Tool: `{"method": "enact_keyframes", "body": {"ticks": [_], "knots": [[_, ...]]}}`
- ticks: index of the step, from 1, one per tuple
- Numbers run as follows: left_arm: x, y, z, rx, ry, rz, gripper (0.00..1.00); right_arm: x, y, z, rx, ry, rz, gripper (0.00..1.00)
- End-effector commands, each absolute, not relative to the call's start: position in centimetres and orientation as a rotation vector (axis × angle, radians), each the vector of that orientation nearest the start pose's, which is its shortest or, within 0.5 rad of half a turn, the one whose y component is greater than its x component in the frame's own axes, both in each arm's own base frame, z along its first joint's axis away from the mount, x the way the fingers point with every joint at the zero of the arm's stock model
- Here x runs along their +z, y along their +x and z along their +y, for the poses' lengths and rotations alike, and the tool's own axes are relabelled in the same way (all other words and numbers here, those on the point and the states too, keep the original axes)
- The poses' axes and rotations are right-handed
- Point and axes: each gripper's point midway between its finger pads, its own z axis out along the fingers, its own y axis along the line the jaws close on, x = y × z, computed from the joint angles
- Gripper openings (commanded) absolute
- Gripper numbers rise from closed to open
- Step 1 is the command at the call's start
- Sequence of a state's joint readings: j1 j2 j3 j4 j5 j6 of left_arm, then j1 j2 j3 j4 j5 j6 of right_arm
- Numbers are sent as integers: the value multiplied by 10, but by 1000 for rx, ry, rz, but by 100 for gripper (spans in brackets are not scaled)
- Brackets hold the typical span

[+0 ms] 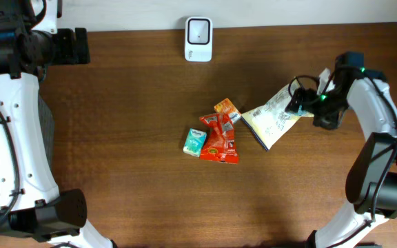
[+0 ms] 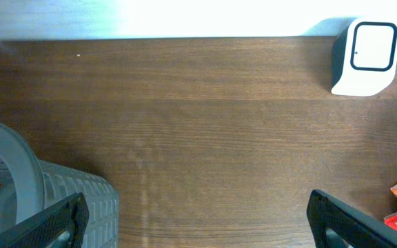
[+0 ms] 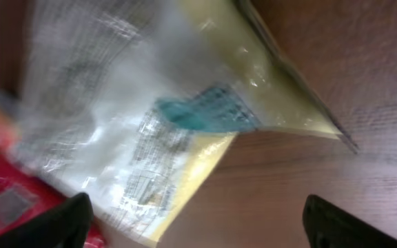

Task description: Scan the item barcode

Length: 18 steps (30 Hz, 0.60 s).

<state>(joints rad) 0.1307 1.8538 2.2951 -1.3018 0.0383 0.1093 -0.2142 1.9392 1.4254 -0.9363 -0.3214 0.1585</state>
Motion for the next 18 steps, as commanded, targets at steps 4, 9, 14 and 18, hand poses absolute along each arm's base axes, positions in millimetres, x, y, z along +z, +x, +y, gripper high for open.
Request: {"method": "enact_keyframes", "body": {"ticks": [4, 9, 14, 18], "knots": [[337, 447, 51, 55, 10, 2437, 99, 29, 415, -33, 456, 503, 2766, 96], [337, 447, 51, 54, 9, 2438, 99, 62, 466, -10, 656, 294, 2511, 99], [337, 447, 51, 55, 10, 2437, 99, 87, 485, 22, 783, 122, 2381, 99], [337, 447, 51, 55, 10, 2438, 99, 75, 467, 22, 815, 180, 2469, 99]]}}
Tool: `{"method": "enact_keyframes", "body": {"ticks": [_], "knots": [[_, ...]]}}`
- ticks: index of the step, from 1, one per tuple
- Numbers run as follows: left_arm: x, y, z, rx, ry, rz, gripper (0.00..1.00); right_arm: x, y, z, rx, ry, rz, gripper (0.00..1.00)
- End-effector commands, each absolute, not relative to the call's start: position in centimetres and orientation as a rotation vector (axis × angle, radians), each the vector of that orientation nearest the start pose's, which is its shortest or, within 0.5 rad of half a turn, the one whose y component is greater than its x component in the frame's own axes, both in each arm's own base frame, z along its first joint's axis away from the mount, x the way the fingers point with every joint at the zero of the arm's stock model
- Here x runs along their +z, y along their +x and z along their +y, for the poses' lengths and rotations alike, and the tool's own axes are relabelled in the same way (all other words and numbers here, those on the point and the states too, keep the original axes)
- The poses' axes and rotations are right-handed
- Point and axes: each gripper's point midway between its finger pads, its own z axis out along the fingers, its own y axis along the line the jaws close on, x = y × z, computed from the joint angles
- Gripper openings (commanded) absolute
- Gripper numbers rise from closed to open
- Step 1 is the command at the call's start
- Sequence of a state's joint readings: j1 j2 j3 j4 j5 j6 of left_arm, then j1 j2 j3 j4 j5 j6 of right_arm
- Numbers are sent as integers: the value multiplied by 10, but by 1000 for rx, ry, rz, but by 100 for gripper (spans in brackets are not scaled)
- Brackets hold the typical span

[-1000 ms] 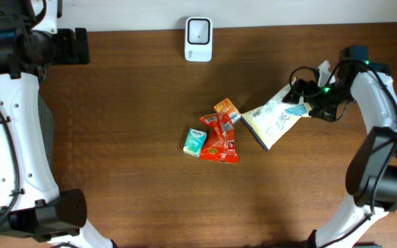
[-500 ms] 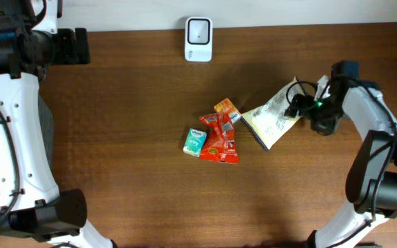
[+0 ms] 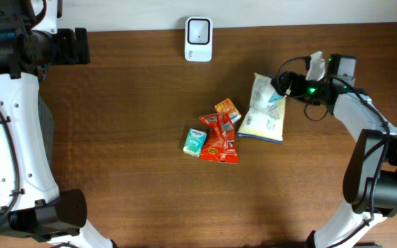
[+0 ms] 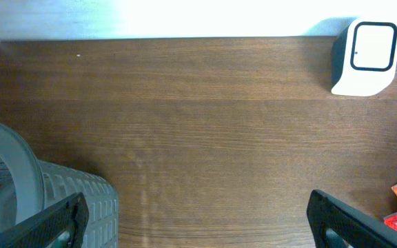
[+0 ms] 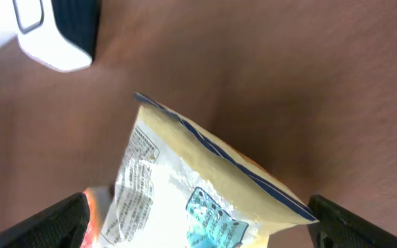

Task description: Scan the item barcode

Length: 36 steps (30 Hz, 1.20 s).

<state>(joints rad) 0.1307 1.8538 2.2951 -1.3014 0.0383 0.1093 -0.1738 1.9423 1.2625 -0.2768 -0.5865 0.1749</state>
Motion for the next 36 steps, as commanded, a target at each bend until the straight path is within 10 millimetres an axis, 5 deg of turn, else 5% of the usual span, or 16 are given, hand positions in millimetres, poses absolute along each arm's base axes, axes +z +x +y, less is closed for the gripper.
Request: {"method": "enact_keyframes", "body": {"ticks": [1, 8, 17, 22, 25, 33, 35, 36], "knots": [[337, 447, 51, 54, 9, 2438, 99, 71, 460, 17, 824, 216, 2497, 99], [337, 447, 51, 54, 9, 2438, 99, 50, 409, 8, 892, 346, 2697, 99], [337, 447, 52, 55, 7, 2438, 99, 16, 372, 75, 957, 149, 2809, 99], [337, 447, 52, 56, 7, 2437, 99, -1, 364, 89, 965, 133, 2800, 98], [337, 447, 52, 56, 7, 2437, 99, -13, 364, 93, 1009, 146, 2775, 75], [337, 447, 52, 55, 7, 2438, 99, -19, 368, 113, 1300, 1, 2616, 71], [337, 447, 52, 55, 7, 2438, 99, -18, 368, 111, 1308, 9, 2609, 59], [337, 447, 52, 56, 7, 2437, 99, -18, 369, 110, 1311, 15, 2605, 45]]}}
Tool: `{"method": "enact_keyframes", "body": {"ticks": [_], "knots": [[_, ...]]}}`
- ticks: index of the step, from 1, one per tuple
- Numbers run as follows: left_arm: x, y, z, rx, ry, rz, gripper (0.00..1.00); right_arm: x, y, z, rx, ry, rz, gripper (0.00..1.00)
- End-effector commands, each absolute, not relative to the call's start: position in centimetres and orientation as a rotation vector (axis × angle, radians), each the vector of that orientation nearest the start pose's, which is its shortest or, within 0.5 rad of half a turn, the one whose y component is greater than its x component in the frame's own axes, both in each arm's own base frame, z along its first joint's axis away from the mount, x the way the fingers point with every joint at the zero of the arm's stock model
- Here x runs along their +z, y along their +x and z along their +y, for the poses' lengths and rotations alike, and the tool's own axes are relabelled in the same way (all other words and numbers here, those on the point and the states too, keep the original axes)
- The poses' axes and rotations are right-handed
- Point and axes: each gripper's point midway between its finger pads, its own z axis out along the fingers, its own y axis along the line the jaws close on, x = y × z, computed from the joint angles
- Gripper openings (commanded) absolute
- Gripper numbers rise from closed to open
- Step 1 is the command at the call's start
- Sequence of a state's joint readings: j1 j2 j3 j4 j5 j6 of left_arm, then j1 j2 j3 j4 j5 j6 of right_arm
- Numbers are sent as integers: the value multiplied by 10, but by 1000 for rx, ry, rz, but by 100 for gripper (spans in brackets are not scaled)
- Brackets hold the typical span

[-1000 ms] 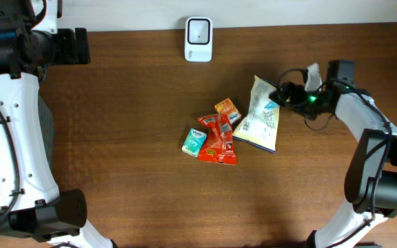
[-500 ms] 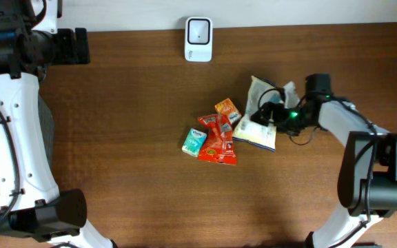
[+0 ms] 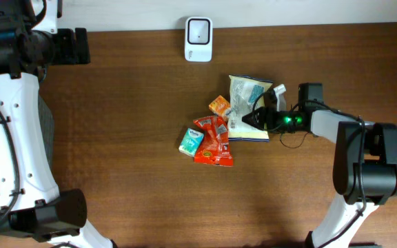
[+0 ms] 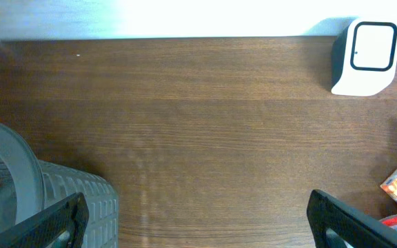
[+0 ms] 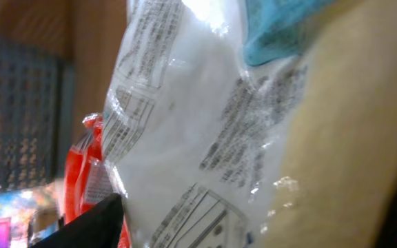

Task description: Scan the item barcode

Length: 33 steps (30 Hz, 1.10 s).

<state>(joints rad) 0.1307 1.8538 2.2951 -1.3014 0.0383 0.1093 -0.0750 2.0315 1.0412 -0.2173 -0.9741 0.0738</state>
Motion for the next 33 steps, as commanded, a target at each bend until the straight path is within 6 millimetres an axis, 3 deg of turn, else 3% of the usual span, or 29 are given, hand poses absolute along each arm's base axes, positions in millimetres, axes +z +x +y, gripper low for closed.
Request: {"method": "enact_keyframes", "body": {"ticks": [1, 2, 3, 5, 10, 14, 16, 21, 27, 33], "knots": [[337, 447, 52, 56, 7, 2437, 99, -16, 369, 109, 1319, 18, 2597, 34], [337, 447, 52, 56, 7, 2437, 99, -14, 371, 108, 1327, 19, 2587, 25], [337, 447, 52, 55, 7, 2437, 99, -9, 373, 108, 1357, 15, 2558, 10], [337, 447, 52, 55, 7, 2437, 99, 4, 378, 109, 1414, 0, 2500, 4], [337, 447, 52, 56, 7, 2437, 99, 42, 391, 110, 1491, -57, 2380, 4], [337, 447, 52, 55, 7, 2437, 99, 91, 394, 111, 1485, -105, 2331, 4], [337, 447, 52, 55, 7, 2438, 99, 128, 392, 114, 1492, -168, 2259, 4], [337, 447, 52, 55, 7, 2438, 99, 228, 373, 121, 1469, -338, 2053, 4], [337, 447, 52, 55, 7, 2438, 99, 307, 348, 124, 1450, -325, 1947, 4], [337, 447, 52, 55, 7, 2437, 99, 355, 338, 125, 1494, -268, 1874, 4]]}}
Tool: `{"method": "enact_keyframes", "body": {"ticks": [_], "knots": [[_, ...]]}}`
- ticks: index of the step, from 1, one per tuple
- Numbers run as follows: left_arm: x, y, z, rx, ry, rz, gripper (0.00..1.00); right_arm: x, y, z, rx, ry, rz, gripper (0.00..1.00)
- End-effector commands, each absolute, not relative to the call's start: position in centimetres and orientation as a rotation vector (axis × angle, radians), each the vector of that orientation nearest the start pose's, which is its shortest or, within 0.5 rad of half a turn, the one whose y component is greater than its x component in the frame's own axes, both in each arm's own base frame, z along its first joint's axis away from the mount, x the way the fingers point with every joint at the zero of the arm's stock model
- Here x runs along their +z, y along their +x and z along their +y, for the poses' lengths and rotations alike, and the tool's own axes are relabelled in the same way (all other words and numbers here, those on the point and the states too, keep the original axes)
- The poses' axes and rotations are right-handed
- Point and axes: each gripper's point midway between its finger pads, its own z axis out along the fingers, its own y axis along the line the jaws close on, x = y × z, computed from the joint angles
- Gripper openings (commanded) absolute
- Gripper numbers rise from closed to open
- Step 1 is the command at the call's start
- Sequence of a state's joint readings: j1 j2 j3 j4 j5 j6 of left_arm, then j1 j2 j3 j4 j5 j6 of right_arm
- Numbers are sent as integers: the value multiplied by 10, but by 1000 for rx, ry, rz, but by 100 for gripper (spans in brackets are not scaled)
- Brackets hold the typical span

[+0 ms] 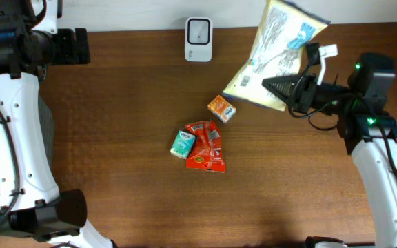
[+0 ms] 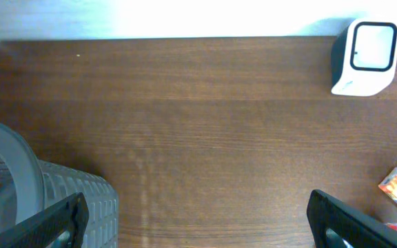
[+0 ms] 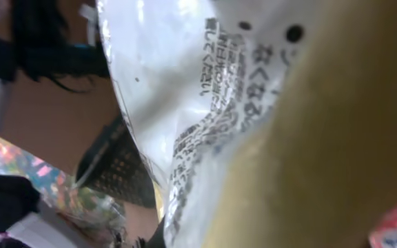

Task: Scan the item barcode
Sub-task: 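Raise the wet-wipe bag up to the scanner with the right gripper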

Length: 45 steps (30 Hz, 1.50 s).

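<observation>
A yellow and white snack bag (image 1: 276, 52) hangs tilted in the air at the back right, printed side up. My right gripper (image 1: 271, 87) is shut on its lower edge. In the right wrist view the bag (image 3: 253, 103) fills the frame and hides the fingers. The white scanner (image 1: 198, 39) stands at the table's back edge, left of the bag, and also shows in the left wrist view (image 2: 364, 55). My left gripper (image 2: 198, 220) is open over bare wood at the far left, holding nothing.
An orange packet (image 1: 221, 109), a red packet (image 1: 204, 146) and a teal packet (image 1: 182, 144) lie mid-table. A grey basket (image 2: 54, 200) sits by the left arm. The orange packet's corner shows at the left wrist view's right edge.
The bag was lying on the table against the small packets with my right gripper low at it. Now it is held up in the air right of the scanner. The packets sit slightly further left.
The bag lay right of the packet pile with my right gripper's fingers apart at its edge. It then lay turned closer to the pile, then pressed against it. Now the gripper holds it lifted off the table. The left arm stayed still throughout.
</observation>
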<state>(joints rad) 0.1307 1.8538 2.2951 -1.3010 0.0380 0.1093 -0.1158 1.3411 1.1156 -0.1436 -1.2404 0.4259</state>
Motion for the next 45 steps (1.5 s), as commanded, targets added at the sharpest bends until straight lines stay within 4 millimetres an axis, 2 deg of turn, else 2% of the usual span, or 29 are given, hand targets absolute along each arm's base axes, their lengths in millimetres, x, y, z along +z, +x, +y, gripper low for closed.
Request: {"method": "enact_keyframes", "body": {"ticks": [1, 11, 15, 17, 18, 19, 20, 22, 27, 29, 34, 37, 40, 45], "knots": [[337, 447, 52, 55, 7, 2438, 99, 357, 337, 125, 1506, -255, 1875, 4], [337, 447, 52, 56, 7, 2437, 99, 359, 342, 131, 1497, -205, 1885, 4], [337, 447, 52, 55, 7, 2438, 99, 354, 354, 154, 1392, -209, 1892, 4], [337, 447, 52, 55, 7, 2438, 99, 348, 364, 169, 1277, -211, 1927, 4], [337, 447, 52, 55, 7, 2438, 99, 342, 370, 173, 1188, -202, 1960, 4], [337, 447, 52, 55, 7, 2437, 99, 328, 386, 173, 923, -174, 2044, 4], [337, 447, 52, 55, 7, 2438, 99, 322, 395, 171, 741, -162, 2089, 4], [337, 447, 52, 56, 7, 2437, 99, 320, 408, 171, 471, -166, 2120, 4], [337, 447, 52, 55, 7, 2438, 99, 328, 454, 184, -141, -263, 1987, 4], [337, 447, 52, 55, 7, 2438, 99, 319, 476, 195, -318, -368, 1915, 4], [337, 447, 52, 55, 7, 2438, 99, 276, 526, 224, -529, -615, 1792, 4], [337, 447, 52, 56, 7, 2437, 99, 251, 551, 233, -600, -678, 1728, 4], [337, 447, 52, 55, 7, 2438, 99, 234, 572, 242, -618, -680, 1649, 4], [337, 447, 52, 55, 7, 2438, 99, 210, 589, 250, -597, -623, 1594, 4]]}}
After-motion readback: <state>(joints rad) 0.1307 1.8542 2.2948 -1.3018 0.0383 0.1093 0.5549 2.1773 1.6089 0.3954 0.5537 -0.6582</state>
